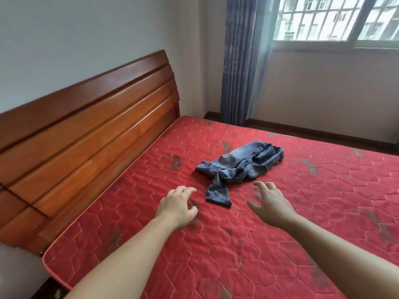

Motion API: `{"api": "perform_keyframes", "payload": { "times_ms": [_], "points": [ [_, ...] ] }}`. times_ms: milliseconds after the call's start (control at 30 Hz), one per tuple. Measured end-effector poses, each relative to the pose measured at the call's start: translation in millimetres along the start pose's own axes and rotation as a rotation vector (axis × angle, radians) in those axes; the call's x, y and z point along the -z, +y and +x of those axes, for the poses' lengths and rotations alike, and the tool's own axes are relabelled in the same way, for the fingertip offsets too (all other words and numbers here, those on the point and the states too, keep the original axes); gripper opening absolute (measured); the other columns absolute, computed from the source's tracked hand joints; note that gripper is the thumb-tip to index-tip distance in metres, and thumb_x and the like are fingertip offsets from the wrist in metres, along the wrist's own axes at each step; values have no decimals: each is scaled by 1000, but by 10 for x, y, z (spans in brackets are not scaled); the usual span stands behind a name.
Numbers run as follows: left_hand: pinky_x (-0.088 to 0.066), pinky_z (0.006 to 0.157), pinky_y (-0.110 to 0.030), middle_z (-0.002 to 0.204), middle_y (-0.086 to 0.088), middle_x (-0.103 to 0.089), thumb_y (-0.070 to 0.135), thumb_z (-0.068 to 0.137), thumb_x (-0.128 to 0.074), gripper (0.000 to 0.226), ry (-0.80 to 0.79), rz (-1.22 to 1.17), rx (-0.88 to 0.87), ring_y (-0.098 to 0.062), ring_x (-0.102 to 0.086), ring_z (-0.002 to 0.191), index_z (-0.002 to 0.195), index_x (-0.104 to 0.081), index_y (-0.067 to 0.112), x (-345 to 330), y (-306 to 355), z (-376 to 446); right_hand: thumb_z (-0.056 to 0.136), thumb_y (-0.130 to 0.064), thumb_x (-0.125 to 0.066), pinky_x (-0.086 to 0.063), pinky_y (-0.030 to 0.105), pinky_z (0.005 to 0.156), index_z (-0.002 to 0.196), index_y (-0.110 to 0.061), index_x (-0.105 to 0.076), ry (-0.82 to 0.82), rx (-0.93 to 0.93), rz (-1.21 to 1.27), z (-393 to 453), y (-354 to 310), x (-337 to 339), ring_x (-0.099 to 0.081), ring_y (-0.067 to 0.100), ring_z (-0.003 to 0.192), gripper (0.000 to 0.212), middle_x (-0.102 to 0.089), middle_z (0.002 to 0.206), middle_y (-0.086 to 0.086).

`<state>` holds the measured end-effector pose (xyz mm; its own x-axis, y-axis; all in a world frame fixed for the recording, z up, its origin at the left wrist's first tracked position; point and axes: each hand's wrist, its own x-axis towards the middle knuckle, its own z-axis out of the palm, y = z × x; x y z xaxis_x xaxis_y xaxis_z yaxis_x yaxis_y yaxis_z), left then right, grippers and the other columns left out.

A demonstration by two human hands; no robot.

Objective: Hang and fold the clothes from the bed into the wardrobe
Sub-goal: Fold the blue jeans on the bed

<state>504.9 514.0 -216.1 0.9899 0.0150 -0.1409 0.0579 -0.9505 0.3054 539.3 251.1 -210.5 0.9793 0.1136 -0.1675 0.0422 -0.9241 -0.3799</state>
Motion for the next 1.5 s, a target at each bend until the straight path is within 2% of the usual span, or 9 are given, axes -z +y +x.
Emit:
{"api": "perform_keyframes", "payload": {
  "times_ms": [367,667,800,967,1067,1167,1267,1400,1500],
  "points": [
    [-40,103,-37,143,7,-43,39,87,-54,55,-205,-29,-33,-21,-42,128,141,-41,35,-709,-711,1835,90,-47,-55,-44,44,99,144,-27,-33,-63,-233,-18,1367,-55,-832,-44,26,126,62,-36,144,4],
    [-37,106,-39,144,5,-49,38,93,-48,66,-334,1,-2,-22,-47,130,153,-19,36,-2155,-932,2810,91,-43,-53,-42,43,102,141,-18,-35,-280,-292,11,2347,612,-2344,-46,28,127,59,-43,144,5],
    [-31,111,-43,156,3,-32,40,95,-48,72,-385,124,-136,-18,-31,142,155,-12,24,-3110,-1001,3275,88,-40,-54,-45,42,95,136,-18,-38,-336,-154,-126,2868,902,-3212,-48,29,122,54,-44,139,4],
    [-19,119,-44,164,1,-4,44,90,-54,86,-354,133,-173,-13,-4,150,156,-4,18,-4032,-1124,3772,83,-33,-58,-39,48,97,139,-16,-33,-181,-56,-166,3461,1076,-4022,-35,30,133,63,-27,152,3],
    [-14,119,-43,163,6,-8,50,93,-48,74,-252,92,-108,-12,-7,149,154,-15,25,-4343,-1189,3789,87,-31,-54,-40,47,90,125,-13,-48,11,-31,-199,3565,1153,-4340,-42,33,123,43,-45,136,6],
    [-24,107,-37,152,10,-35,43,95,-50,49,-77,44,-156,-15,-28,141,141,-42,31,-4389,-1259,3769,86,-14,-55,-46,48,78,105,-8,-59,136,-10,-9,3515,1192,-4441,-53,39,99,21,-54,110,12],
    [-34,86,-38,115,5,-60,32,93,-49,19,-4,9,-248,-23,-49,113,108,-61,26,-4224,-1321,3775,91,-15,-52,-47,45,71,88,-11,-53,96,34,127,3359,1154,-4382,-57,39,88,6,-56,96,11],
    [-41,79,-37,76,3,-62,53,83,-40,35,-335,-204,-235,-23,-55,84,72,-58,25,-4024,-1381,3545,95,-21,-44,-44,42,71,82,-22,-39,-190,14,185,2699,1018,-4375,-57,35,90,14,-60,92,5],
    [-46,88,-39,92,5,-59,55,77,-52,31,-210,-469,-23,-18,-56,93,93,-62,30,-4044,-1339,3418,94,-25,-41,-39,39,73,82,-27,-32,-324,-9,169,2155,946,-4434,-56,32,96,16,-59,98,1]
  ]
}}
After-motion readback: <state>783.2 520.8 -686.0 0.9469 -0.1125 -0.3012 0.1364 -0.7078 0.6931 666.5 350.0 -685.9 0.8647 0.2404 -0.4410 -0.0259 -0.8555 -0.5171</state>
